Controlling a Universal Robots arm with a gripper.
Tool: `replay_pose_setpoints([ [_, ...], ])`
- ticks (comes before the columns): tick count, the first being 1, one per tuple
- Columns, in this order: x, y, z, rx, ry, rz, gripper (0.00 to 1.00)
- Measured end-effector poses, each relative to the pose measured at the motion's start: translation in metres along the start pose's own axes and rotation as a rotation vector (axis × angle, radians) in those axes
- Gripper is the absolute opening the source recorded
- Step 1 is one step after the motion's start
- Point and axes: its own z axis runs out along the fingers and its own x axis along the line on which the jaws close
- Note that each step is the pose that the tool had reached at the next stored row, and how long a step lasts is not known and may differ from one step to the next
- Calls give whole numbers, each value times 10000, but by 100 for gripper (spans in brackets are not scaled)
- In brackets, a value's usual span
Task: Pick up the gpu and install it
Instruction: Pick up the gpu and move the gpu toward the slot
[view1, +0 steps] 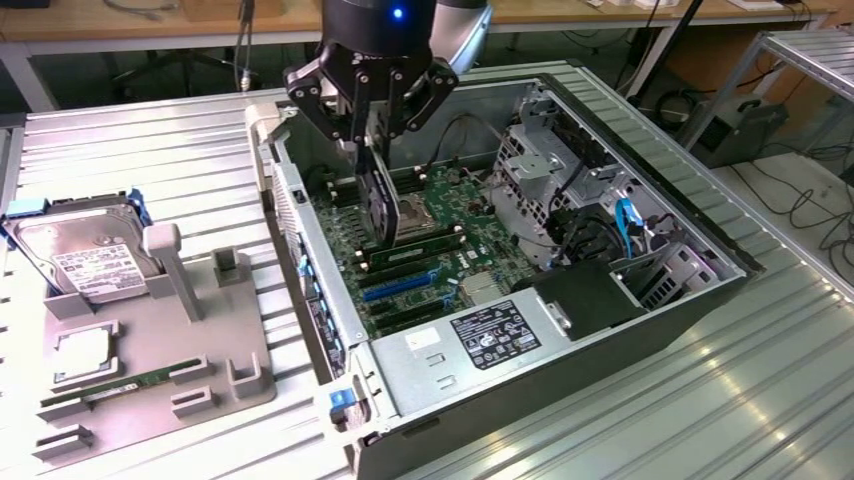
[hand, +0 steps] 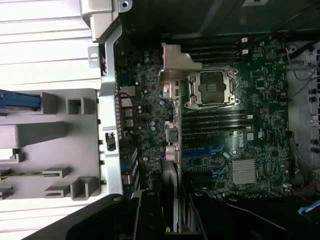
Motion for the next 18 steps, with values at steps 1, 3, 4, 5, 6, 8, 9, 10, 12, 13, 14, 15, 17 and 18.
replay_pose_setpoints([
  [1, -6, 0, 7, 0, 0, 0, 26],
  [3, -20, 1, 27, 1, 1, -1, 26],
  [4, -26, 1, 37, 1, 1, -1, 26],
  [5, -33, 1, 43, 1, 1, -1, 26],
  [6, -43, 2, 48, 3, 2, 0, 26],
  [8, -53, 2, 58, 0, 0, 0, 26],
  [9, -58, 2, 62, 0, 1, 0, 26],
  [10, -63, 3, 68, 1, 1, 0, 26],
  [12, -77, 3, 89, 2, 1, 0, 26],
  [13, -87, 3, 100, 0, 0, 0, 26],
  [14, -93, 4, 104, 0, 0, -1, 26],
  [15, -96, 4, 105, 1, 1, -1, 26],
  [17, -103, 4, 112, 0, 0, 0, 26],
  [18, -107, 4, 116, 1, 1, 0, 26],
])
